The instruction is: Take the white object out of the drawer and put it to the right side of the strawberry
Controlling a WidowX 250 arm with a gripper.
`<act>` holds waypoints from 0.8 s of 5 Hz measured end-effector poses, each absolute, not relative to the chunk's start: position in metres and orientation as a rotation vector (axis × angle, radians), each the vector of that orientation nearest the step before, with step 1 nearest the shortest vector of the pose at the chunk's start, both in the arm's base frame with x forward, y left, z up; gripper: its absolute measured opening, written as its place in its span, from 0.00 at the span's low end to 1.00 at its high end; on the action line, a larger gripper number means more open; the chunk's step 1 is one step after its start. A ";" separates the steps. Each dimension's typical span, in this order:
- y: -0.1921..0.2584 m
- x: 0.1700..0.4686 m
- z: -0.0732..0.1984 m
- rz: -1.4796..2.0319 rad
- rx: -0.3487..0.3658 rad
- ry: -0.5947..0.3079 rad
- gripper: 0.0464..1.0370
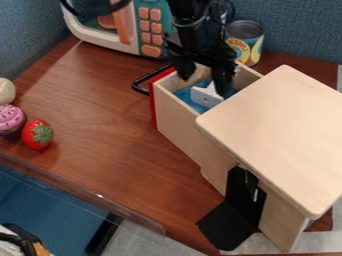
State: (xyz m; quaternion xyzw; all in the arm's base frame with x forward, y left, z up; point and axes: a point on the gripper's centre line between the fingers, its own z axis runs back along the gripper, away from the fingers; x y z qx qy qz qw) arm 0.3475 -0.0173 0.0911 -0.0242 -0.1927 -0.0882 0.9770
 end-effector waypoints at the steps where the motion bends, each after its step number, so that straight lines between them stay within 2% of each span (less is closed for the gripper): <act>1: -0.027 0.352 0.084 -0.182 -0.040 -0.384 0.96; 2: -0.035 0.353 0.080 -0.194 -0.033 -0.382 0.96; 3: -0.037 0.360 0.080 -0.191 -0.020 -0.394 0.90; 4: -0.038 0.363 0.078 -0.186 -0.015 -0.392 0.61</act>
